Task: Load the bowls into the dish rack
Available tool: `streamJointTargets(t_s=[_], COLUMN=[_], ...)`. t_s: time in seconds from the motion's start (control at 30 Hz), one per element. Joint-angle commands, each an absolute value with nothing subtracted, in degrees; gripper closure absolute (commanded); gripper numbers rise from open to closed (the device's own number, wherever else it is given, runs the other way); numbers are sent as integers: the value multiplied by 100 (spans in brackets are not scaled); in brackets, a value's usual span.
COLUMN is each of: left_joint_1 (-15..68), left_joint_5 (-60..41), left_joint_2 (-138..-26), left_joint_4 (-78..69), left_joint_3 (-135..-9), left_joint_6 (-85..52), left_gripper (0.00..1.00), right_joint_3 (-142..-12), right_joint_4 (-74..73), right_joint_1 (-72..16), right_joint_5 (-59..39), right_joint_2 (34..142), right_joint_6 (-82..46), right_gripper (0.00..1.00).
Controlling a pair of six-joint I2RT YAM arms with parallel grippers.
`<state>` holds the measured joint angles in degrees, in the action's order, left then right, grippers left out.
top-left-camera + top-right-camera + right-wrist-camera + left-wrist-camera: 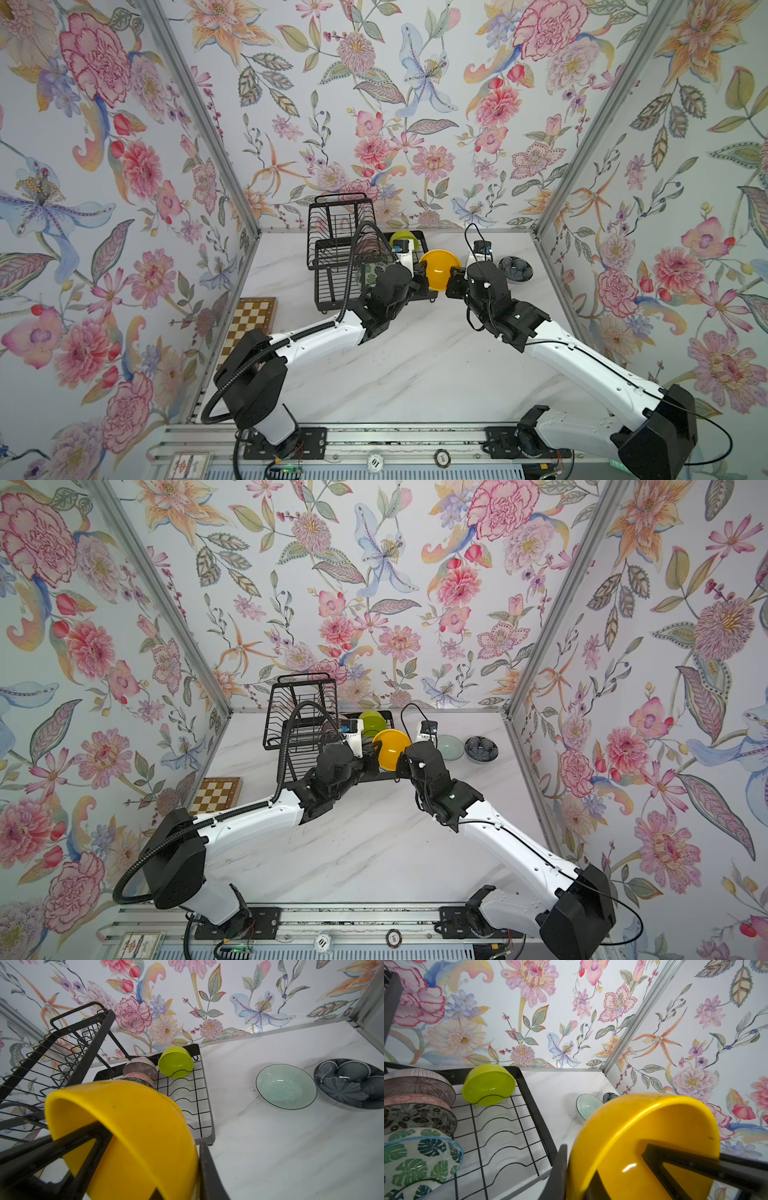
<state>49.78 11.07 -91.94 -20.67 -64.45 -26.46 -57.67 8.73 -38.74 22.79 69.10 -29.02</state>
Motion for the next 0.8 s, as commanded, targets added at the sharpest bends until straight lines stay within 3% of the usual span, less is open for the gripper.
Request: streamJointTargets(t_s=[0.0,0.27,0.33,0.4,0.5,0.77], left_joint_1=[4902,4786,4744,4686,4583,4383], left_joint_5=[916,955,1009,1056,1147,1185], left_joint_2=[-9233,-9238,-9243,-9290,-9368,-9402], left_joint_4=[-2053,-1968,-1958,-1800,-1587,-1508], left_joint_3=[-6478,-6530,-6543,-6639,-6758,-6913], left_joint_6=[-2581,-2540,-2515,-2490,-2426,-2221], left_gripper=[100,100,100,100,100,100], right_joint_3=[-5903,-5822,-5703,-5572,-5408,-4602], right_joint_4=[294,440,420,379,375,39], right_joint_1=[-3779,-3531,-3380,-3189,-2823,-2083], right_joint_5=[1976,1670,1517,1314,993,777], right_joint_2=[6879,6750,6655,6540,6357,5617], right_joint_6=[-3232,-3485,-3603,-3703,-3818,-4334], right_gripper=[80,54,43,24,4,2])
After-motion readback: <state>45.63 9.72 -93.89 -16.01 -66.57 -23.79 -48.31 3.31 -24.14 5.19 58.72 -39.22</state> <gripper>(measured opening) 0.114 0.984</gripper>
